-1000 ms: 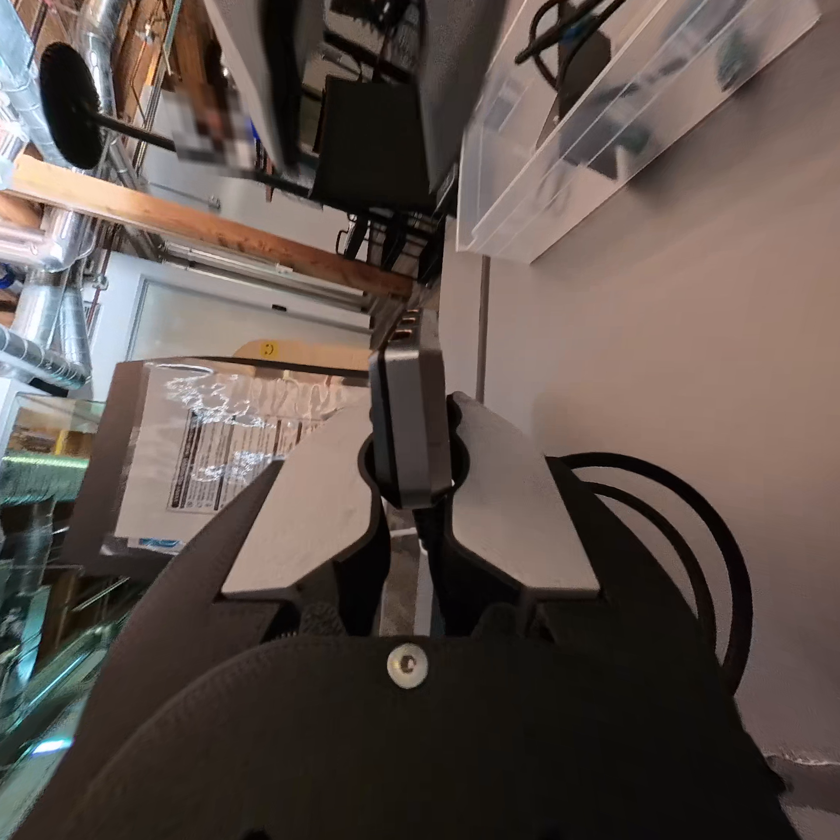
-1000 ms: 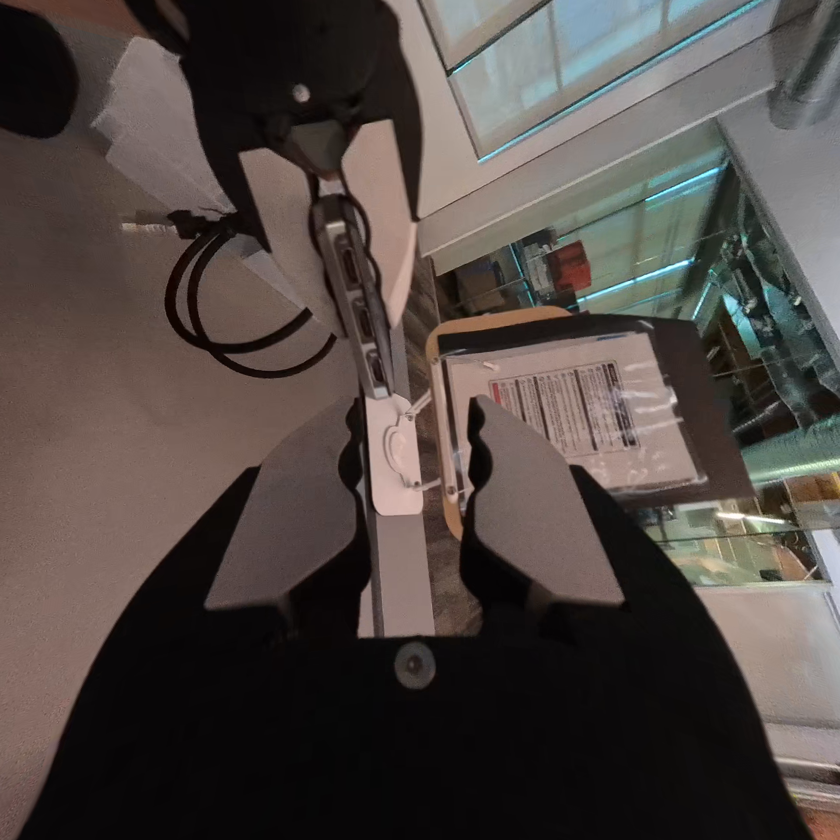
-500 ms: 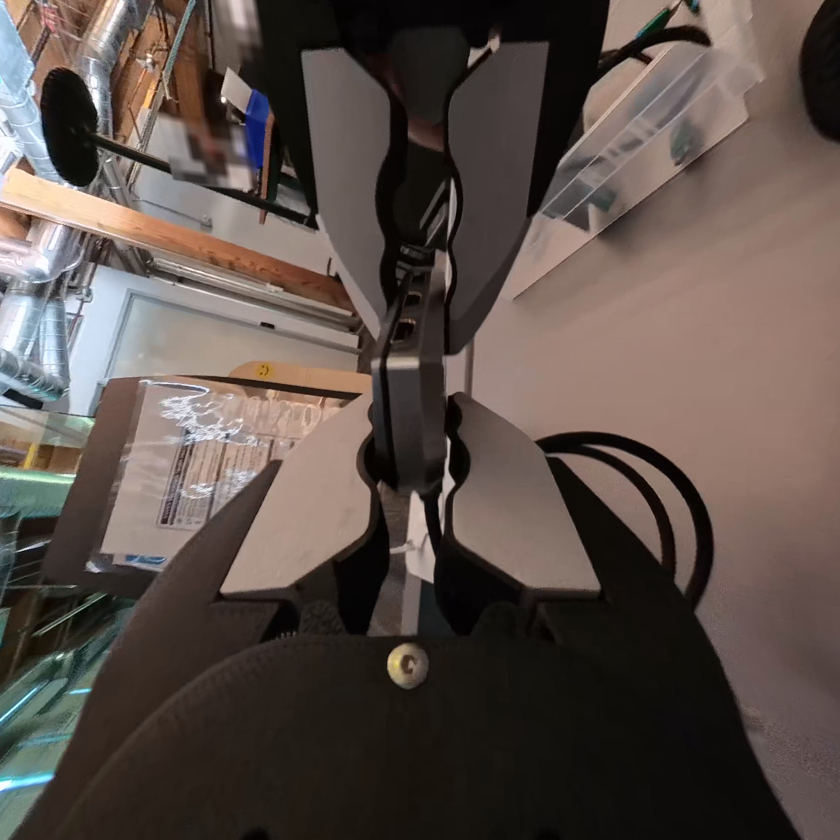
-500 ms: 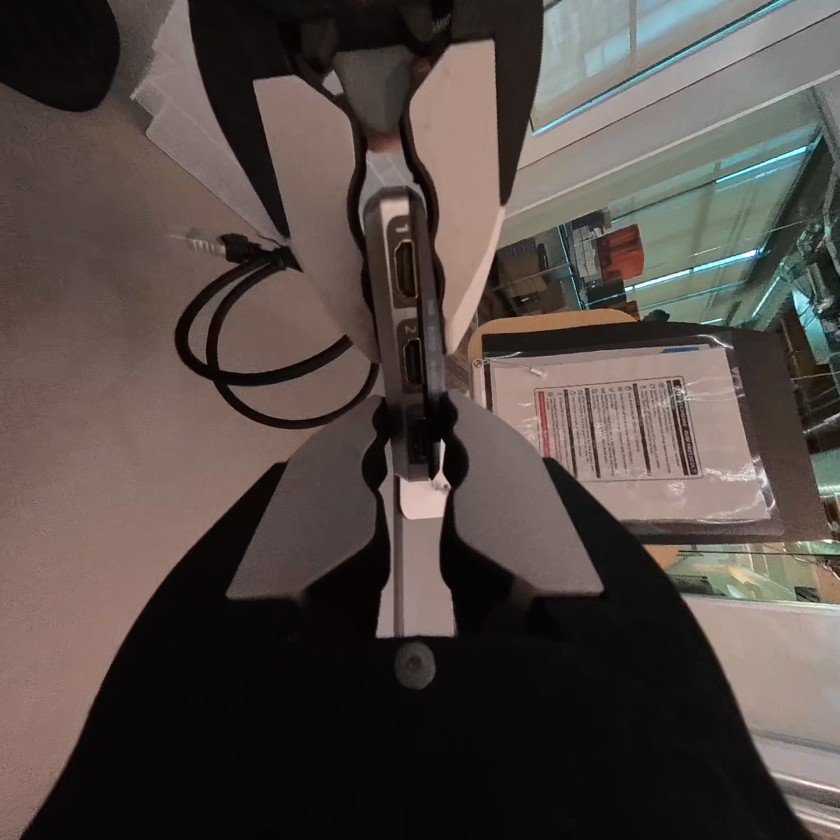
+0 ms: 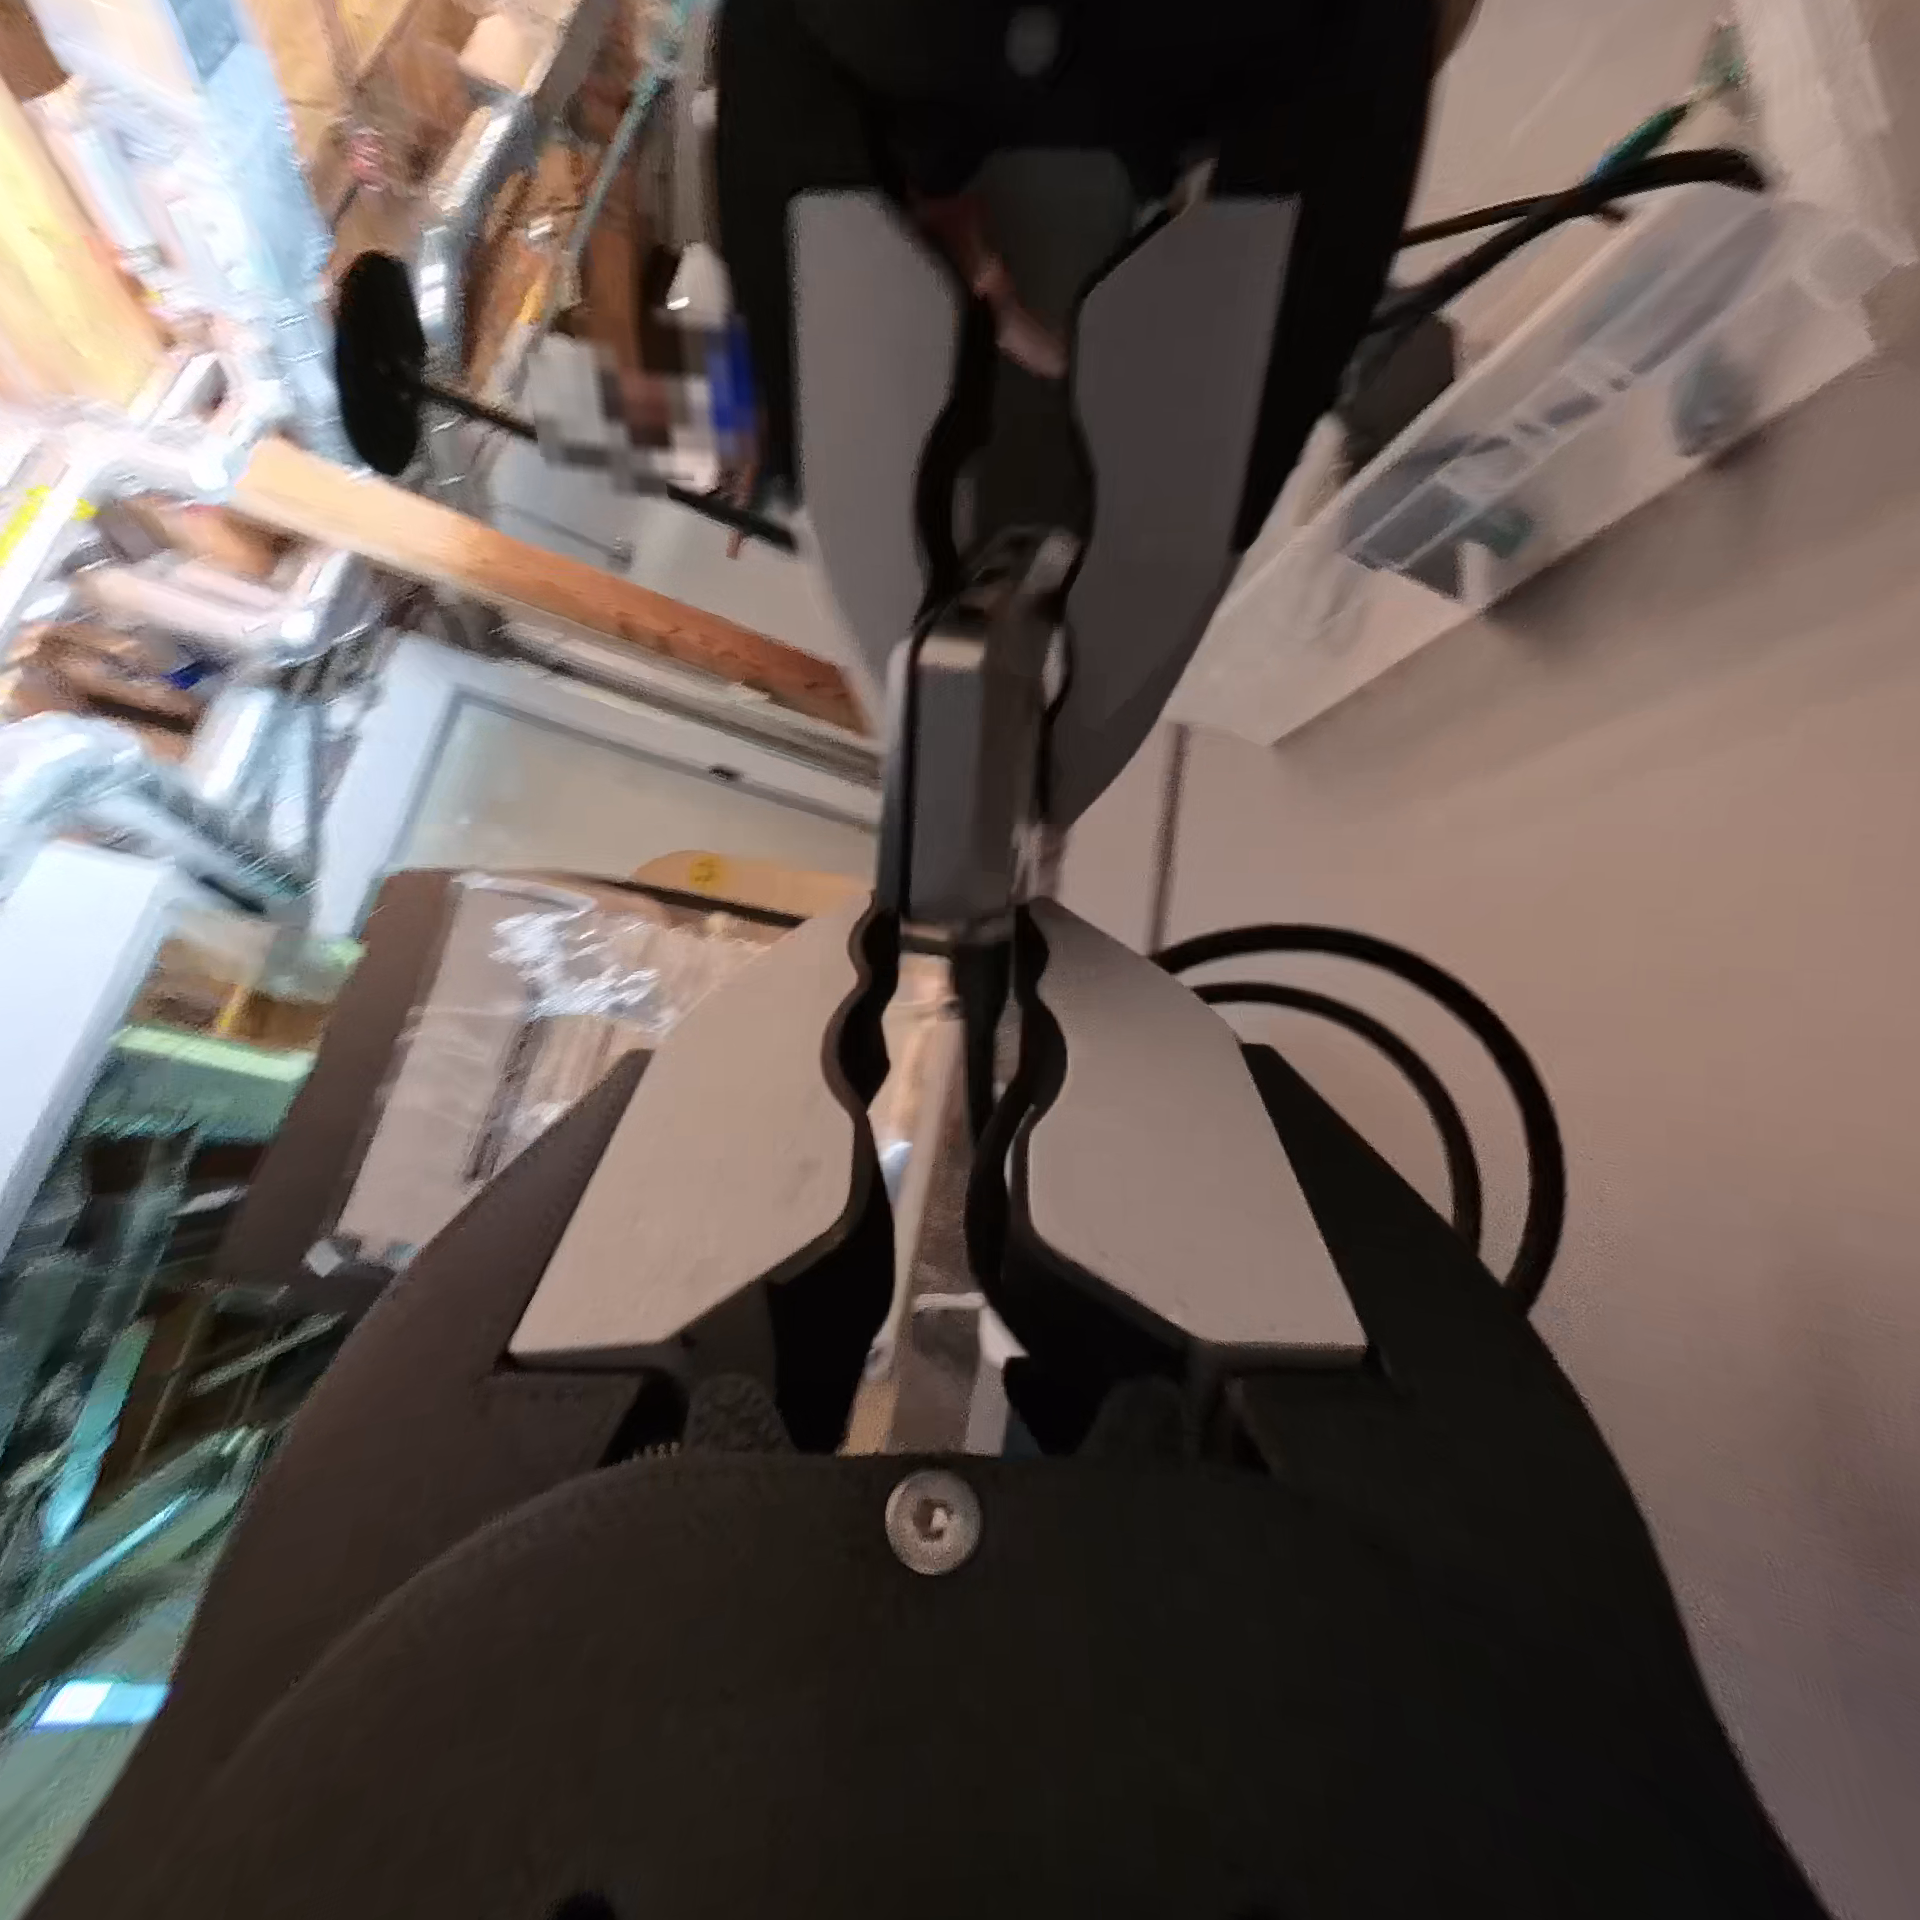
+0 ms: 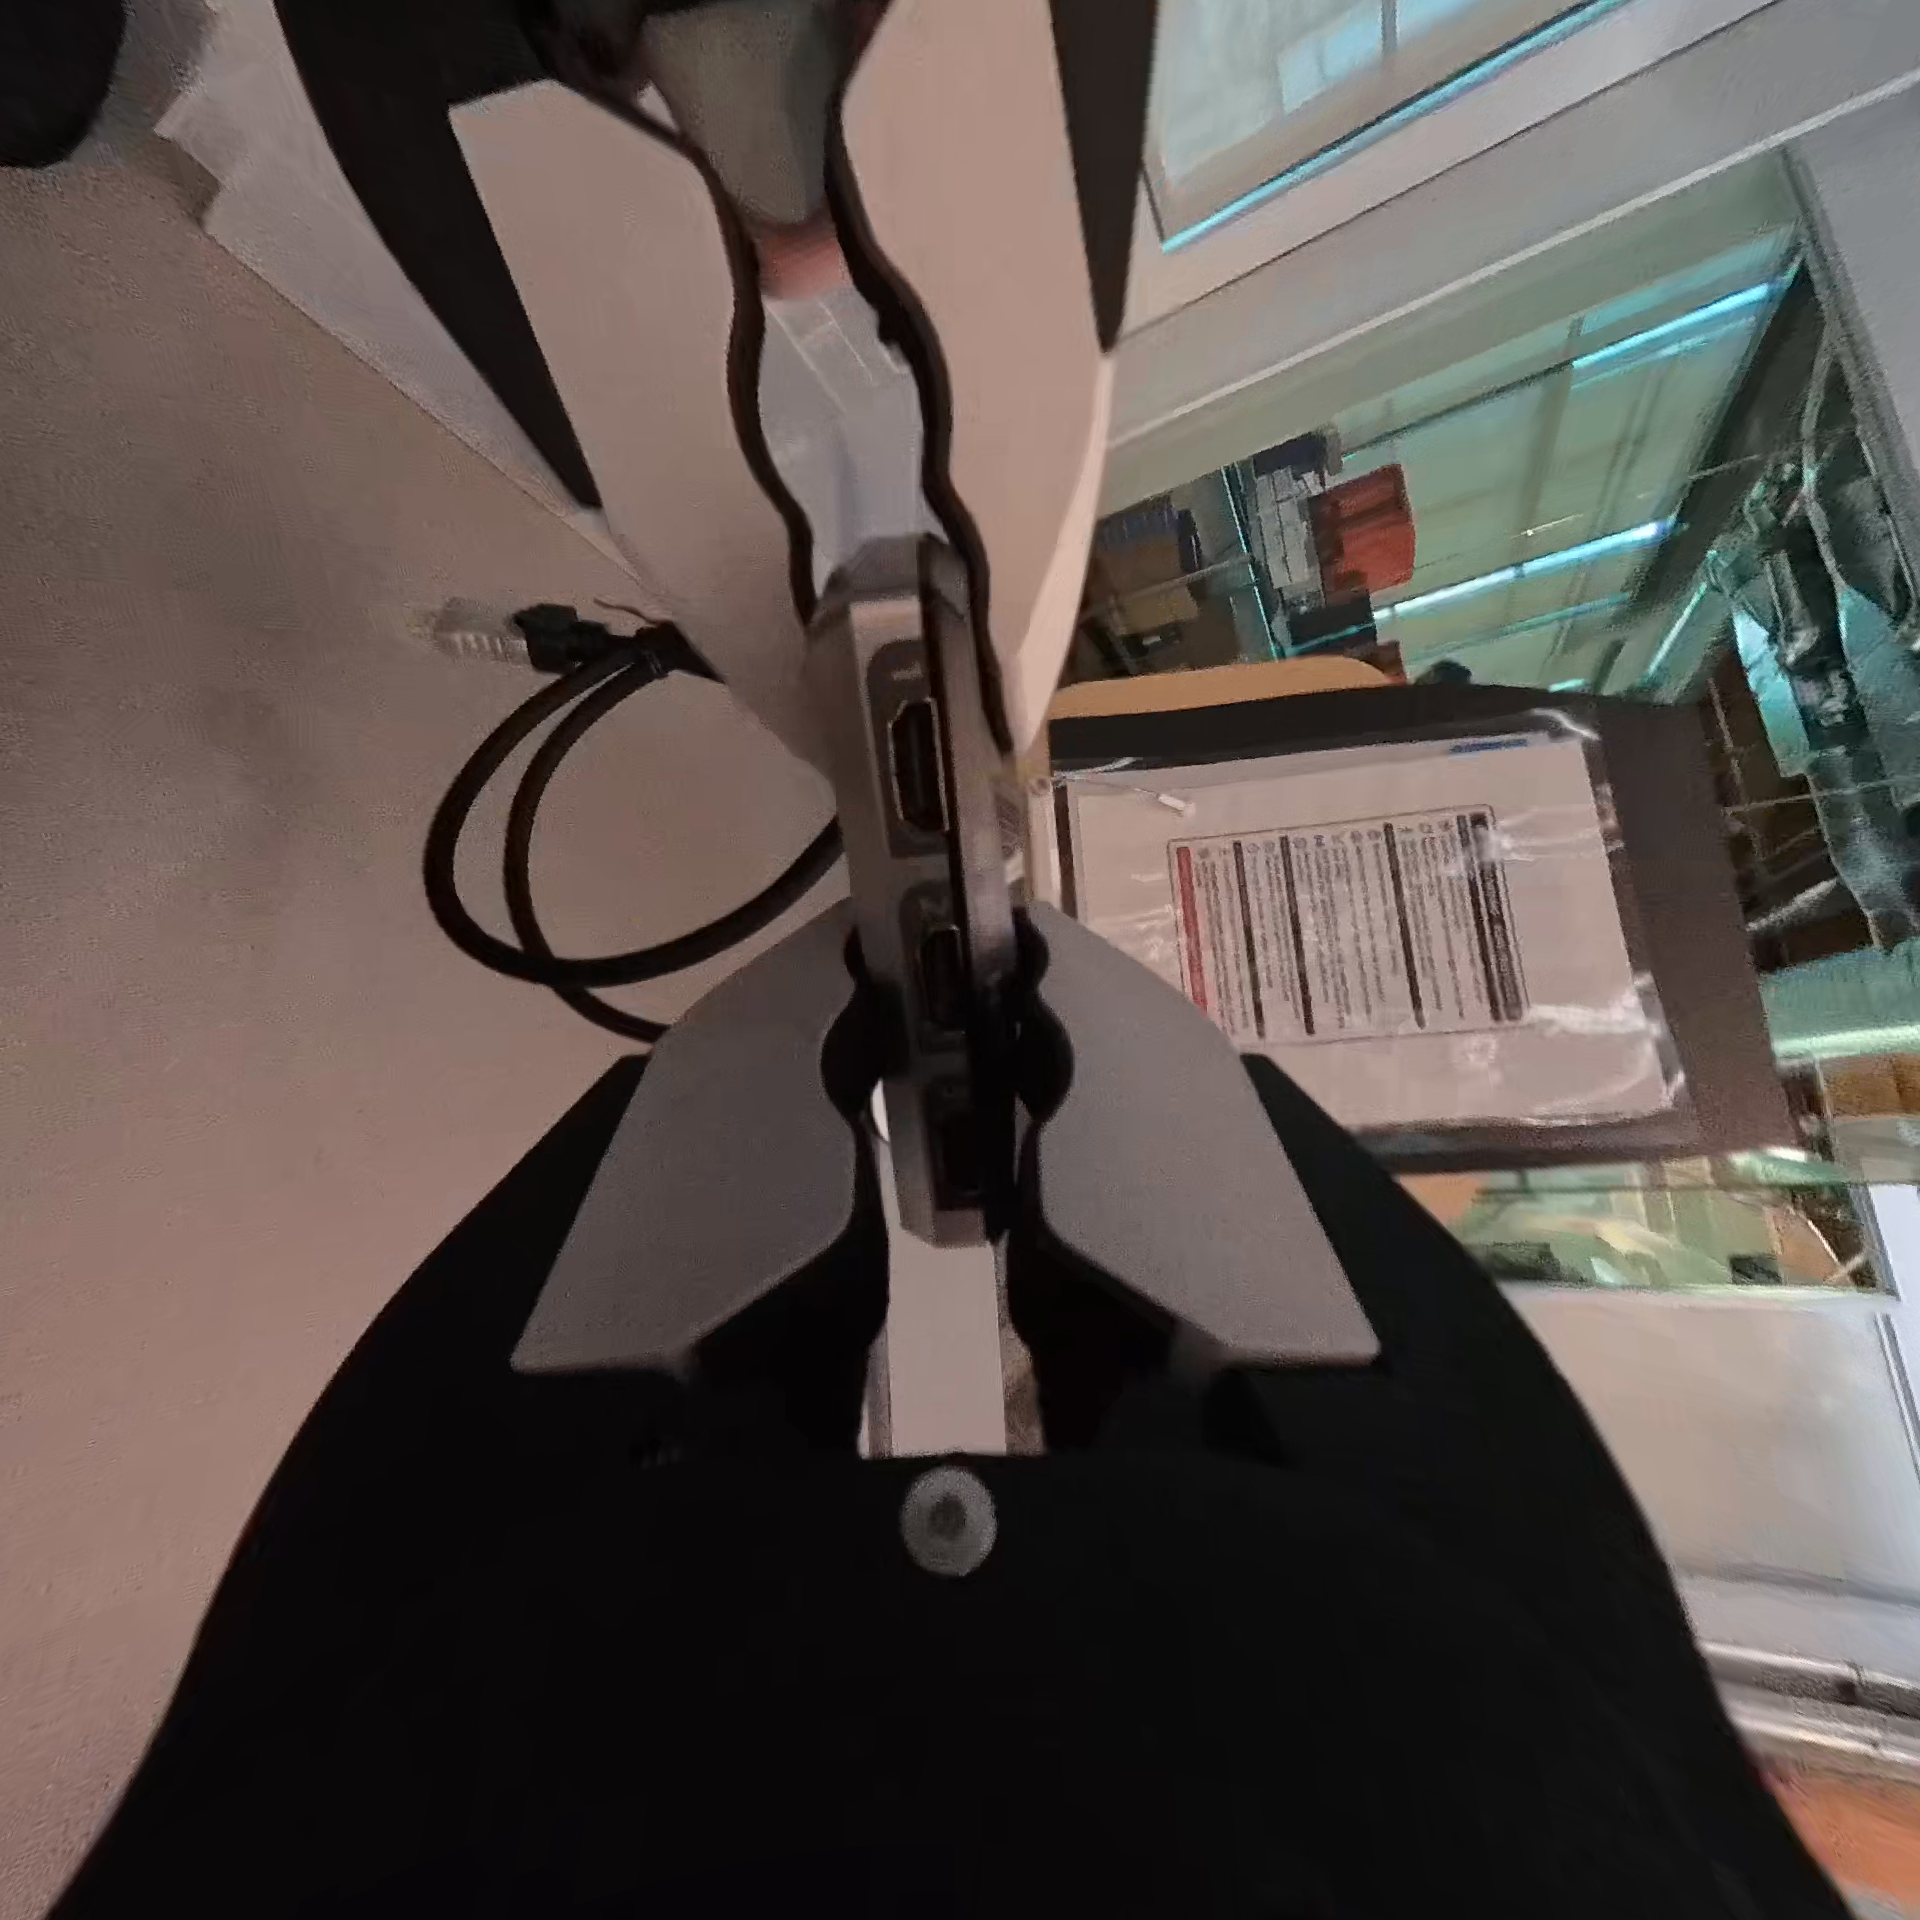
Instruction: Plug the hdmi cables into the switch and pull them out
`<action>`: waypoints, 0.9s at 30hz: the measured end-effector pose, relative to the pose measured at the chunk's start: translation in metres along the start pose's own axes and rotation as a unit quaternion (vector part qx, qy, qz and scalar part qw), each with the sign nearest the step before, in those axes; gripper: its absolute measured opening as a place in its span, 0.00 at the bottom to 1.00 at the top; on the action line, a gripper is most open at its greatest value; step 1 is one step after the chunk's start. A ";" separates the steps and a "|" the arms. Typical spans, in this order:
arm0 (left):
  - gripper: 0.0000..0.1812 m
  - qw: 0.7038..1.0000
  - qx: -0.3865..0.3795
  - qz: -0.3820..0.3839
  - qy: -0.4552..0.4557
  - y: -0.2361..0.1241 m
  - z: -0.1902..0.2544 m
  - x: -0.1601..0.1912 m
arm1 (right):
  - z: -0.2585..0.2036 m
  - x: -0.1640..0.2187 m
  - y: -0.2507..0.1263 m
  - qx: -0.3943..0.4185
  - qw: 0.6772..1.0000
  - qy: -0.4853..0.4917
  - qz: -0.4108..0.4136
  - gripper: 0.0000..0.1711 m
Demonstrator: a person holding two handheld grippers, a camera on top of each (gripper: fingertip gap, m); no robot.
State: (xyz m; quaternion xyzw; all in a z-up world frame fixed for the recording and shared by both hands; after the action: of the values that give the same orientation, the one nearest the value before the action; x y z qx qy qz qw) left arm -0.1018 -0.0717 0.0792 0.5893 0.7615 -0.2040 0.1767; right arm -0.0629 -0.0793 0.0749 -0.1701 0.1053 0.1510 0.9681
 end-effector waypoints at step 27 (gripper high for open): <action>0.07 0.996 -0.045 -0.041 -0.067 -0.022 -0.040 0.019 | 0.016 0.281 -0.185 0.183 0.883 0.286 -0.325 0.13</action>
State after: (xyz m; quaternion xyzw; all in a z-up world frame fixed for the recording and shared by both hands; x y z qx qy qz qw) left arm -0.1290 -0.0403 0.1059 0.5346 0.7797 -0.2156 0.2446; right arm 0.2623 -0.1675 0.0726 -0.0499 0.3420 -0.2493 0.9046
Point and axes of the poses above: each gripper's, where its closed fingertips meet, y out along the fingers, x out of its underside, z = x × y across the jaws, the point moved 2 cm from there along -y, back along the fingers, and after that the axes turned 8 degrees about -y, right-handed, at the moved point
